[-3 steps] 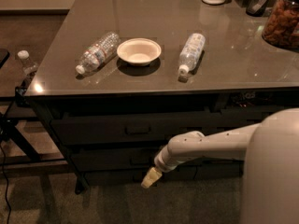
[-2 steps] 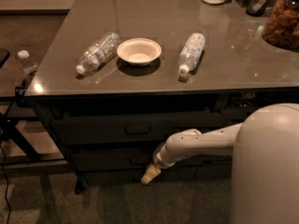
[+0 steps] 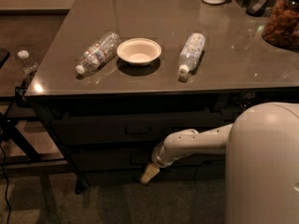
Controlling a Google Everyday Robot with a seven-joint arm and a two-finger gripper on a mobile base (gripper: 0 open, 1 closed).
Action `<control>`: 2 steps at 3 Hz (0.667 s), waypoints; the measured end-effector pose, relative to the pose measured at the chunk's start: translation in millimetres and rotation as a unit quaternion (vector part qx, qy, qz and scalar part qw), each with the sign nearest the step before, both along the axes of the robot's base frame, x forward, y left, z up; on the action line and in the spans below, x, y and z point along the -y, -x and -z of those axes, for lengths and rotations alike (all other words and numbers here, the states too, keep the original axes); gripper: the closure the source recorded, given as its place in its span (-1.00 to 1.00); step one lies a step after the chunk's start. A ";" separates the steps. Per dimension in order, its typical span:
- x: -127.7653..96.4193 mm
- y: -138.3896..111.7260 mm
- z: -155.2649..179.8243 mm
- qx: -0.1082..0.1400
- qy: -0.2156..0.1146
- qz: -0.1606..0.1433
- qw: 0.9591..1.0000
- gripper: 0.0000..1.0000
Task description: Open middle drawer
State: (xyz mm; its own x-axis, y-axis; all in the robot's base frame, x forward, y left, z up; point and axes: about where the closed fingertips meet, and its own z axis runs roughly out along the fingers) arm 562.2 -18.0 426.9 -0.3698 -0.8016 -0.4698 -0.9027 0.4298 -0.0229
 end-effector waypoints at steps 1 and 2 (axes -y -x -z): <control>-8.8 -6.9 9.5 -0.001 0.001 -0.015 1.000 -1.00; -18.1 -5.7 24.2 -0.013 0.001 -0.033 0.999 -1.00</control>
Offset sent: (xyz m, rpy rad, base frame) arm 0.0056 0.0269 -0.0407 -0.0054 0.0537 0.1063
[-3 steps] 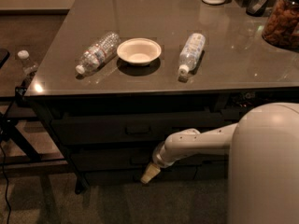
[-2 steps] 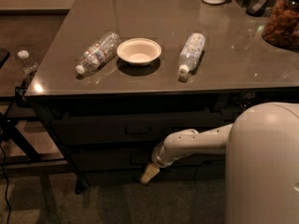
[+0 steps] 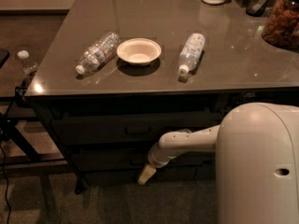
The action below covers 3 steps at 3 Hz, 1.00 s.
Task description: Open middle drawer
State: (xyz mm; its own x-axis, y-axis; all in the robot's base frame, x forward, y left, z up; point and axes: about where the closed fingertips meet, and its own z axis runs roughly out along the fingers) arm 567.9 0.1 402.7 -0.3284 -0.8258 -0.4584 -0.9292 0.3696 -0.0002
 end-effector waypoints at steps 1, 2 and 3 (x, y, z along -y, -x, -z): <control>0.2 11.1 3.2 -0.016 -0.001 -0.008 1.000 -1.00; 0.2 11.1 -0.2 -0.016 -0.001 -0.008 1.000 -1.00; 9.4 25.7 -6.5 -0.032 -0.021 -0.005 0.999 -1.00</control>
Offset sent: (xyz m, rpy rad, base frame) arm -0.0685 -0.0319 0.0129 0.0615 0.1532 0.0148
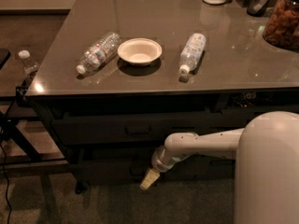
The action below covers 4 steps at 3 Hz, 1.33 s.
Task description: Open middle drawer
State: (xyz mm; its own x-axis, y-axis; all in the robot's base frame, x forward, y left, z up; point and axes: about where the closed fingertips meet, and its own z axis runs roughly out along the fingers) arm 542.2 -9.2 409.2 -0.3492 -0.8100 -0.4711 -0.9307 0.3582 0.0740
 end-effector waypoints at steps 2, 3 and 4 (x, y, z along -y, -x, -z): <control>10.6 12.5 4.7 -0.021 0.020 0.001 1.000 -1.00; 35.3 42.1 -4.5 -0.056 0.053 0.017 0.997 -1.00; 39.2 48.8 -9.1 -0.061 0.057 0.020 0.996 -1.00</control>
Offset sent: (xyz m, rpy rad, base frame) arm -0.0271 -0.0268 -0.0077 -0.0939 0.0937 -0.0072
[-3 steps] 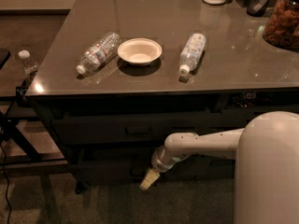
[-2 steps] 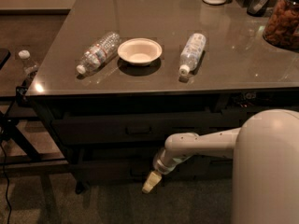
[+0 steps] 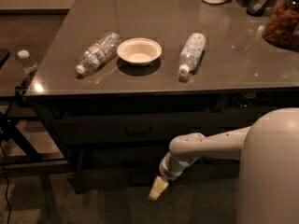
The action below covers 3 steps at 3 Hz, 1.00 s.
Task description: Open middle drawer
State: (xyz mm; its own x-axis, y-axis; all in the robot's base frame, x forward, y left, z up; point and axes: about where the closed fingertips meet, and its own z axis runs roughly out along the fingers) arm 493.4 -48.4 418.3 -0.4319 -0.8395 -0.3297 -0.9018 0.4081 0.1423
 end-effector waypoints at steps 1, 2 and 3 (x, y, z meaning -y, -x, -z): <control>12.4 25.1 -18.4 -0.003 0.006 0.024 1.000 -1.00; 15.3 34.3 -15.9 -0.008 0.011 0.016 1.000 -1.00; 15.7 36.3 -10.6 -0.011 0.011 0.009 1.000 -1.00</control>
Offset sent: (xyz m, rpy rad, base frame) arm -0.0192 -0.0095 0.0142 -0.0084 0.0040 -0.0367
